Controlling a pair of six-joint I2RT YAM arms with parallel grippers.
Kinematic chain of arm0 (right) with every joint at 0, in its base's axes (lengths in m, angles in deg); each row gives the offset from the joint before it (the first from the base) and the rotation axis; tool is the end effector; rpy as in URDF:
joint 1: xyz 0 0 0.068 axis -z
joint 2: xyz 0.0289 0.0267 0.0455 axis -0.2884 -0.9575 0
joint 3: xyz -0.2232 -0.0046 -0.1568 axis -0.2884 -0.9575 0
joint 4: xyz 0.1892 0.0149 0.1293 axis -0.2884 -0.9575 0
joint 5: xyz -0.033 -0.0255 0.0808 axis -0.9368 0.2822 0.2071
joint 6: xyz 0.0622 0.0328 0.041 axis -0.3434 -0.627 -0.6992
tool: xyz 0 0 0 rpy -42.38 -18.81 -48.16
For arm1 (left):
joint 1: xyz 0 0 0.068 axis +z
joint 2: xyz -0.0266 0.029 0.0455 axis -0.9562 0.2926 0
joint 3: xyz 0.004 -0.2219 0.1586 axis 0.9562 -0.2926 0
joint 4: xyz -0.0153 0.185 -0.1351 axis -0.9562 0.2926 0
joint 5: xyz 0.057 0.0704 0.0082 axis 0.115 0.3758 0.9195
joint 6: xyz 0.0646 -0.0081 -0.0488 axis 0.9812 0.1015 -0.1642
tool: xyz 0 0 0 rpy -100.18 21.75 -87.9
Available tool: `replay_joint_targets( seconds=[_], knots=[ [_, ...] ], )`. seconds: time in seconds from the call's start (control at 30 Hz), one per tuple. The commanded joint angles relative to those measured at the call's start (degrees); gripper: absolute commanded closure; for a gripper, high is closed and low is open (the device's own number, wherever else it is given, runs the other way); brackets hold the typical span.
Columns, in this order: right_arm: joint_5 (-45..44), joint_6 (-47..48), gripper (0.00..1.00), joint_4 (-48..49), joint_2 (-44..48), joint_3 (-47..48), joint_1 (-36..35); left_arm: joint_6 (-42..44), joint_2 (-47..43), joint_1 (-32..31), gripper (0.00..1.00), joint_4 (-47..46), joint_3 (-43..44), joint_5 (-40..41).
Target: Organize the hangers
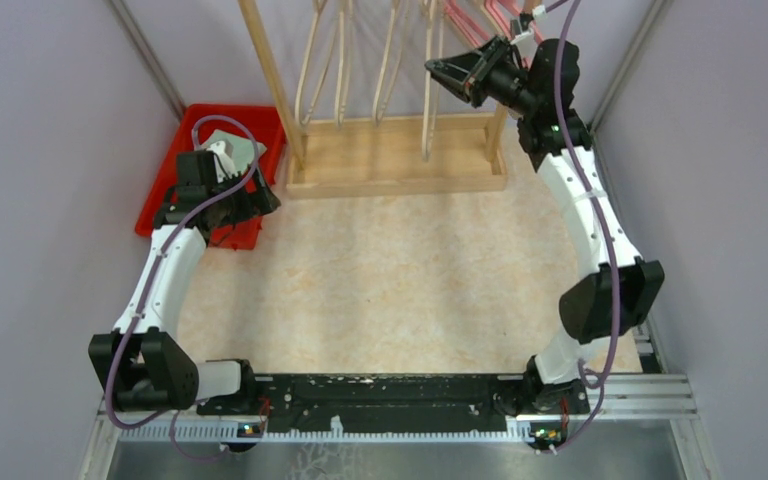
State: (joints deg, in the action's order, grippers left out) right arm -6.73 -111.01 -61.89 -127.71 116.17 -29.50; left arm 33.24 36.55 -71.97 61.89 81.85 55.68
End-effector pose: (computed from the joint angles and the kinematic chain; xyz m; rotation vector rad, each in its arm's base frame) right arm 0.3363 0.1202 0.4791 0.2129 1.7244 1.5622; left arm 0.2728 -0.0070 0.3024 -0.1972 2.2621 -0.3054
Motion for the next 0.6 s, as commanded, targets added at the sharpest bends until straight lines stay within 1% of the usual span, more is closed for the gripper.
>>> replay_joint_targets(
  seconds=[0.0,0.13,0.2,0.3,0.37,0.57],
  knots=[
    [-0.1,-7.5,1.0,10.1,-6.3,12.4,0.4,0.4,-0.9,0.2,0.0,-1.0,1.1,1.3],
    [-1.6,-11.4,1.0,9.0,-13.7,21.9,0.3,1.0,-1.5,0.2,0.0,-0.7,1.4,2.4],
    [-2.6,-13.2,1.0,8.2,-16.3,25.4,0.4,1.1,-1.7,0.2,0.0,-0.5,1.7,2.6],
    [-4.5,-14.8,1.0,4.6,-19.0,29.3,0.3,1.1,-2.3,0.2,0.0,-0.2,1.8,2.7],
    [-5.0,-16.5,1.0,3.8,-19.3,28.7,0.4,1.3,-2.7,0.2,0.0,0.2,1.7,2.8],
    [-6.1,-20.0,1.0,3.4,-15.9,20.8,0.3,1.6,-3.7,0.3,0.0,0.7,0.8,3.5]
  ],
)
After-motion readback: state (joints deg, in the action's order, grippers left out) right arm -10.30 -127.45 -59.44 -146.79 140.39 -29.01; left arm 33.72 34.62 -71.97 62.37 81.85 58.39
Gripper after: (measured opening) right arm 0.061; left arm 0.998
